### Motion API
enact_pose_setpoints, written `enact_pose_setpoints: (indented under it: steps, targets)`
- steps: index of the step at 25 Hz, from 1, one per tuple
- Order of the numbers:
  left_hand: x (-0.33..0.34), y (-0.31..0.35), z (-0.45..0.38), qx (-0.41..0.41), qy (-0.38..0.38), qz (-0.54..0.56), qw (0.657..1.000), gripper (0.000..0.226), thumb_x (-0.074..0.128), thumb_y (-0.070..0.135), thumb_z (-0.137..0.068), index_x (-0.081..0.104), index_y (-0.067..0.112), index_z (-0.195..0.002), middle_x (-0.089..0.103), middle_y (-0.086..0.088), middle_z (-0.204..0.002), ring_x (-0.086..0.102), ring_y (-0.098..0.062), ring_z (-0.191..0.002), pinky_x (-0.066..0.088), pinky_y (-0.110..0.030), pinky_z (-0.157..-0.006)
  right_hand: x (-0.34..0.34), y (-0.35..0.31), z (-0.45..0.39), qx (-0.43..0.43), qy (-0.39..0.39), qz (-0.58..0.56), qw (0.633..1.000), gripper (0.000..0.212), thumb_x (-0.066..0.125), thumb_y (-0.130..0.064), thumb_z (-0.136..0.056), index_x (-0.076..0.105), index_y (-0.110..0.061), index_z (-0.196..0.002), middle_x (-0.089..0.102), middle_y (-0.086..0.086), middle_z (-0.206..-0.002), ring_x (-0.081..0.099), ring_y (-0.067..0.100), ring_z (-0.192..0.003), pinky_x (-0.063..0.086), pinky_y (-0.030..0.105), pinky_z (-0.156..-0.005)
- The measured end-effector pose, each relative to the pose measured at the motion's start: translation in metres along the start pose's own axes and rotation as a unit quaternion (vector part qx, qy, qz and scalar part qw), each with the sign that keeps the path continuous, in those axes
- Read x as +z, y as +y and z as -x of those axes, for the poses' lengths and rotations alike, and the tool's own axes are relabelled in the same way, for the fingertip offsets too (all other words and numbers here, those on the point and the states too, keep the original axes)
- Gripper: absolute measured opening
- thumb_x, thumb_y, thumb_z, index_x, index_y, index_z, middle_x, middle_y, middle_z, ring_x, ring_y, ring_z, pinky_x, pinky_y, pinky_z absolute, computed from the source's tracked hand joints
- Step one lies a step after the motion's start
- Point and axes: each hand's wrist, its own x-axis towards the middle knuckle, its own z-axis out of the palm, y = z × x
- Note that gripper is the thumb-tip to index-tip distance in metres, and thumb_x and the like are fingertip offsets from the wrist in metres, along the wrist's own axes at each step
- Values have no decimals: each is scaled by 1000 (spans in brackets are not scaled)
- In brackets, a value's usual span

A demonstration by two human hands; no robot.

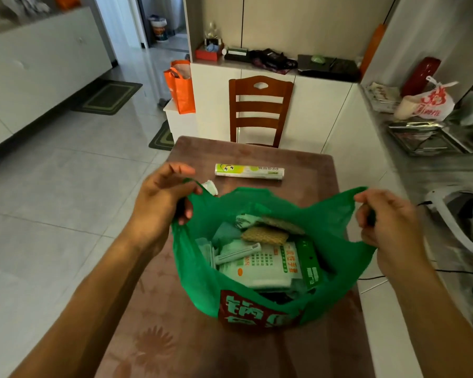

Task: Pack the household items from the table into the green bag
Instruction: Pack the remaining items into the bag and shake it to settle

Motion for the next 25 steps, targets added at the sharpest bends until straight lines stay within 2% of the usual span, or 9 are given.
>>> enact_pose_setpoints:
  steps: [3,7,9,11,14,17,19,21,25]
  targets:
    - [-3,-32,15,-52,-5,-50,997,14,53,-1,-88,58,8,-97,63,-10,-78,44,-17,-43,33,-23,-37,-5,25,0,62,32,80,994,27,51,-24,-97,63,-13,-75,48,4,-52,32,7,-32,25,16,-34]
    - [-6,-43,16,-67,-5,-70,995,18,55,1,-88,59,13,-101,63,-13,-78,50,-22,-50,41,-27,-42,-12,23,-8,76,36,114,990,23,57,-24,-93,60,-1,-94,54,11,-61,37,13,-36,31,25,-42]
    - [-5,-43,15,-66,-17,-78,995,21,59,6,-87,58,21,-103,64,-19,-82,54,-24,-55,46,-31,-51,-9,19,-8,66,44,163,984,23,60,-30,-88,58,-14,-105,65,8,-78,53,19,-52,45,34,-52]
    - [-4,-41,14,-64,-15,-101,993,22,62,18,-88,57,29,-106,67,-13,-82,57,-22,-61,49,-31,-57,-4,12,-3,22,60,263,963,34,61,-37,-85,50,-26,-115,65,3,-106,62,24,-82,53,43,-73]
    - [-3,-35,9,-36,24,-161,986,25,58,38,-88,53,29,-111,66,-3,-87,62,-17,-75,48,-26,-60,14,-1,7,-123,57,368,920,44,62,-31,-87,44,-25,-127,52,2,-129,49,25,-115,43,47,-95]
    - [-4,-37,-7,-19,117,-159,980,35,42,52,-92,54,24,-110,62,-1,-99,59,-17,-88,46,-30,-66,55,-9,9,-244,-15,328,913,40,61,-27,-88,45,-25,-125,49,-5,-125,41,10,-115,46,43,-95]
    - [-3,-48,-28,-46,162,-138,976,32,43,48,-94,55,23,-110,62,-1,-104,59,-19,-93,47,-32,-70,84,0,2,-263,-103,292,914,38,61,-27,-88,44,-28,-123,48,-9,-121,47,11,-112,51,46,-90]
    - [-4,-69,-58,-67,154,-181,969,23,51,36,-93,54,24,-111,59,-2,-110,57,-19,-97,46,-29,-69,116,13,-16,-234,-162,285,915,37,59,-29,-88,43,-31,-121,50,-8,-122,55,18,-107,52,46,-88]
    - [-8,-130,-137,-88,88,-365,923,37,66,27,-83,51,23,-117,57,-3,-116,56,-17,-96,43,-22,-61,185,38,-77,-176,-190,288,922,37,61,-25,-87,47,-26,-121,52,0,-123,49,19,-111,42,32,-88]
